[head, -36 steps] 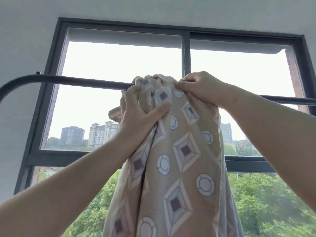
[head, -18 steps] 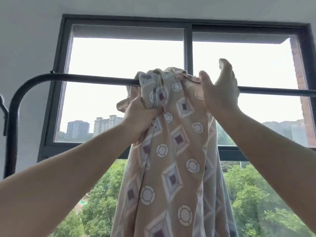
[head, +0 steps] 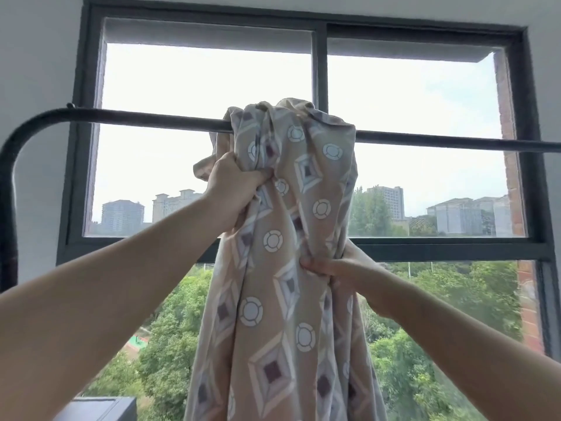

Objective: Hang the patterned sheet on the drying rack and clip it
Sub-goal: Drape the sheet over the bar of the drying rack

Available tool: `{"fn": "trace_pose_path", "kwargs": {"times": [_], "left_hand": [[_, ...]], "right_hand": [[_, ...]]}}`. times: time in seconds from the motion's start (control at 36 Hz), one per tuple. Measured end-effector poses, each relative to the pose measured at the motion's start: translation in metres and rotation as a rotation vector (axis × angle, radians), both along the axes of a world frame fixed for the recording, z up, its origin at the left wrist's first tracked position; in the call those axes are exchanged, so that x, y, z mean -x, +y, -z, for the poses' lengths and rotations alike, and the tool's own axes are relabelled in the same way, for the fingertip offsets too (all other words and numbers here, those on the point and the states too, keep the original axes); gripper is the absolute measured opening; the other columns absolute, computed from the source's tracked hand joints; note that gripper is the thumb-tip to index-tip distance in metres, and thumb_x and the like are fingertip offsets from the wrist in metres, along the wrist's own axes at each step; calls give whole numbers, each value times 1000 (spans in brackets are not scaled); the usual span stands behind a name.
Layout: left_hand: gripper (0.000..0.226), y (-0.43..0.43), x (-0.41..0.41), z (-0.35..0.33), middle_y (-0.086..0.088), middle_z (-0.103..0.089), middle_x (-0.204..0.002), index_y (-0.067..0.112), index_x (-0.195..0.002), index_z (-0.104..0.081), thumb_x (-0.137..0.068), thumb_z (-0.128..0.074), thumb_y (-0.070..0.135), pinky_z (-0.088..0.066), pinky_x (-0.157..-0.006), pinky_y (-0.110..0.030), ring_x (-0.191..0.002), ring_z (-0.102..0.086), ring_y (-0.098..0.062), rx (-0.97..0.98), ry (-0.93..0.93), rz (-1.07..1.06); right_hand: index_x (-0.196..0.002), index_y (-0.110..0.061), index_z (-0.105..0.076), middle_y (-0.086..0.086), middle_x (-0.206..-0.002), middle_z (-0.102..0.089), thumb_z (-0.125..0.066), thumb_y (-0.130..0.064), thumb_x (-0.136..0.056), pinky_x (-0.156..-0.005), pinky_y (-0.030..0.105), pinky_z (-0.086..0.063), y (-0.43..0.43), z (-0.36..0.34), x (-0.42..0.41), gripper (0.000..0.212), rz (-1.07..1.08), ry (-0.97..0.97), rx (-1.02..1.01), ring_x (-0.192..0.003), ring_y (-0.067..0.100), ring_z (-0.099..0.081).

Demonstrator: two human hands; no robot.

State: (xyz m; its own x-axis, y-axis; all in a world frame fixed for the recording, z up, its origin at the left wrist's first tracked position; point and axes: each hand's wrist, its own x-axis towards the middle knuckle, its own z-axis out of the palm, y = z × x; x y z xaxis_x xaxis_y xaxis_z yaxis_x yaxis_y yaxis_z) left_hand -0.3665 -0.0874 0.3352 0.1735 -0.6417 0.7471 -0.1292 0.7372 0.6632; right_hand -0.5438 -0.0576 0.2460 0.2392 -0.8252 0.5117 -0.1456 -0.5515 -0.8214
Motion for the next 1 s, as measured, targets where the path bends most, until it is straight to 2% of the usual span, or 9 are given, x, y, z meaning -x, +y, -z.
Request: {"fn": "trace_pose_path", "kwargs": {"times": [0.08, 0.33, 0.47, 0.58, 0.72, 0.78, 0.83, 0.92, 1.0], "left_hand": [[40, 3, 0, 2, -11, -67, -103, 6, -112, -58, -76, -73, 12, -56, -82, -41, -89, -67, -25, 6, 10, 9], [56, 24, -7, 10, -6, -64, -105, 14, -120, -45, -74, -76, 24, -56, -75, -33, -88, -67, -20, -105, 20, 241], [86, 36, -19, 47, -16, -63, -114, 21, -129, -37, -58, -83, 42, -54, -82, -34, -99, -65, -32, -286, -251, 363], [101, 41, -27, 71, -3, -52, -120, 31, -130, -23, -51, -86, 19, -49, -96, -36, -107, -58, -21, -318, -312, 479], [125, 40, -31, 110, -6, -53, -121, 32, -126, -35, -15, -94, 34, -55, -72, -20, -100, -62, -19, -421, -283, 559], [132, 42, -32, 124, -12, -54, -123, 19, -133, -34, -17, -93, 36, -55, -70, -18, -97, -64, -19, -491, -288, 592], [113, 47, -31, 134, -13, -60, -116, 12, -129, -40, -31, -93, 32, -55, -69, -20, -90, -68, -18, -537, -313, 598], [37, 53, -24, 138, -1, -72, -85, 11, -102, -61, -69, -76, 14, -57, -65, -23, -71, -70, -12, -534, -293, 485], [7, 53, -21, 137, 2, -72, -72, 10, -86, -66, -80, -68, 9, -56, -60, -21, -61, -68, -11, -519, -238, 373]], "right_hand": [[-94, -22, -66, -10, -81, -74, -74, -17, -75, -58, 10, -50, 2, 18, -4, 21, -4, 84, -90, -71, 1, -69], [-86, -12, -70, 5, -84, -74, -63, -2, -84, -79, 33, -57, 1, 27, -16, 12, 129, -244, 21, -83, 21, -70], [-90, -8, -68, 10, -89, -72, -61, 1, -84, -80, 35, -56, 7, 24, -16, 13, 143, -355, 43, -84, 25, -68], [-87, -9, -66, 8, -84, -70, -60, 2, -85, -73, 30, -57, 11, 22, -15, 13, 115, -419, 40, -74, 20, -67], [-93, -6, -65, 7, -84, -69, -58, 2, -86, -74, 31, -57, 15, 26, -16, 13, 113, -443, 16, -76, 19, -66], [-92, -6, -65, 7, -83, -68, -58, 3, -86, -69, 27, -57, 18, 27, -16, 13, 112, -441, 14, -74, 18, -66], [-89, -7, -64, 7, -82, -68, -57, 4, -86, -64, 23, -57, 21, 28, -17, 14, 113, -441, 10, -71, 16, -66], [-92, -5, -64, 9, -84, -68, -56, 5, -85, -67, 25, -57, 23, 27, -18, 14, 122, -430, 10, -75, 19, -66], [-101, 0, -63, 12, -88, -68, -57, 4, -85, -72, 30, -56, 24, 27, -18, 17, 133, -433, -2, -79, 23, -66]]}}
